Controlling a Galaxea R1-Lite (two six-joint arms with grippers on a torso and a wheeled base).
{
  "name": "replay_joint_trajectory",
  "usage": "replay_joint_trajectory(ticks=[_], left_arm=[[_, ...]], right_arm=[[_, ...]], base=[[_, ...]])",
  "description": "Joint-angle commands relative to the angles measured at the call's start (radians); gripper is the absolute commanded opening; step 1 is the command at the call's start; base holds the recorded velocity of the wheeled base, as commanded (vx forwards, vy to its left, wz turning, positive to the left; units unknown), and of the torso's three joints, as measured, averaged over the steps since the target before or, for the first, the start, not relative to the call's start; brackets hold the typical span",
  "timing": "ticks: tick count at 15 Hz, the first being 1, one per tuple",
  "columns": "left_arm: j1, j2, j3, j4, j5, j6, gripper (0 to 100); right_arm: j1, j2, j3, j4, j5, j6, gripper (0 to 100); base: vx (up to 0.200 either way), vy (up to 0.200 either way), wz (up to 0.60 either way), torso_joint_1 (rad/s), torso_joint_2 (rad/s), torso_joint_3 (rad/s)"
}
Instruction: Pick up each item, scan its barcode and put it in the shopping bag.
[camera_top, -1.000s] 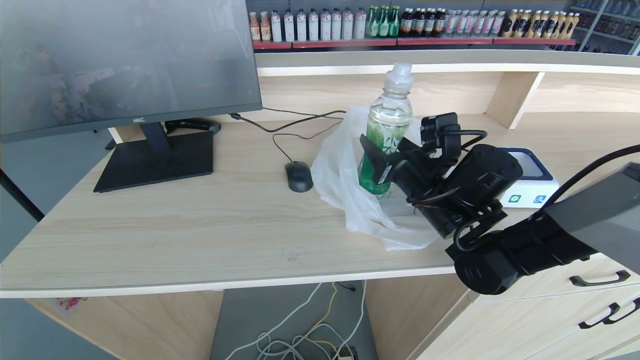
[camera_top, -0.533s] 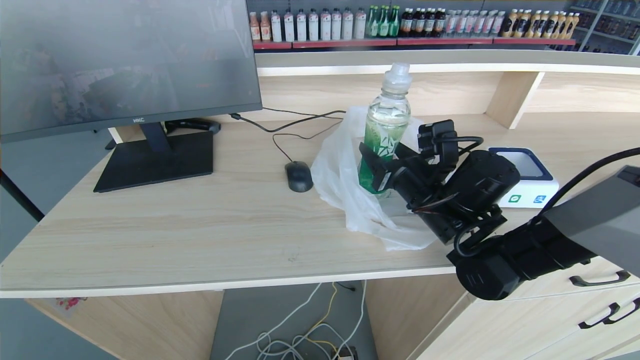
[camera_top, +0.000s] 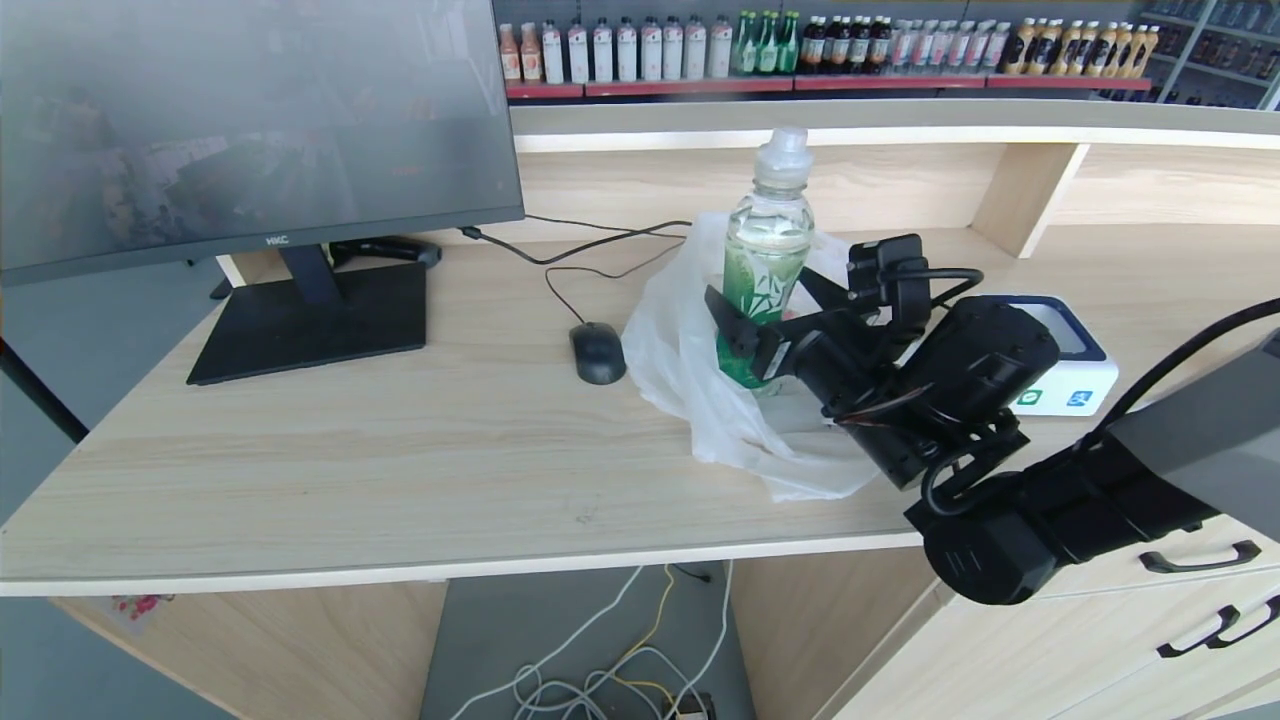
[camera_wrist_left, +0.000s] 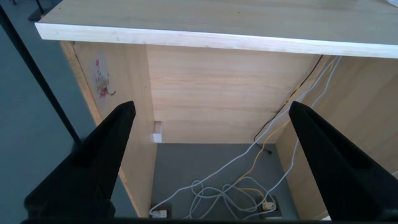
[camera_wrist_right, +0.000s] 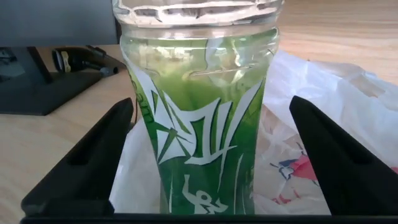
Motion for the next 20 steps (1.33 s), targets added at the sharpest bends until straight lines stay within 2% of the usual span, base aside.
replay_joint_trajectory(ticks=[1,8,11,13,15,17,20], left_arm=[[0.001,0.0,0.0,0.0,0.0,0.0,100],[0.0,0.0,0.0,0.0,0.0,0.0,100],[0.0,0.0,0.0,0.002,0.0,0.0,100],[0.0,0.0,0.0,0.0,0.0,0.0,100],[0.0,0.0,0.0,0.0,0.0,0.001,100],[0.0,0.0,0.0,0.002,0.0,0.003,100],[0.0,0.0,0.0,0.002,0.0,0.001,100]], right_arm=[[0.0,-0.064,0.046,-0.001,-0.002,-0.002,100],[0.005,-0.295,0.281,-0.06,-0.008,-0.029,100],[0.008,-0.371,0.307,-0.061,-0.012,-0.063,100],[0.02,-0.425,0.33,-0.061,-0.052,-0.062,100],[0.031,-0.476,0.392,-0.072,-0.063,-0.062,100],[0.051,-0.492,0.441,-0.095,-0.061,-0.06,100],[0.051,-0.497,0.445,-0.1,-0.063,-0.058,100]], base=[[0.0,0.0,0.0,0.0,0.0,0.0],[0.0,0.0,0.0,0.0,0.0,0.0],[0.0,0.0,0.0,0.0,0.0,0.0],[0.0,0.0,0.0,0.0,0.0,0.0],[0.0,0.0,0.0,0.0,0.0,0.0],[0.0,0.0,0.0,0.0,0.0,0.0],[0.0,0.0,0.0,0.0,0.0,0.0]])
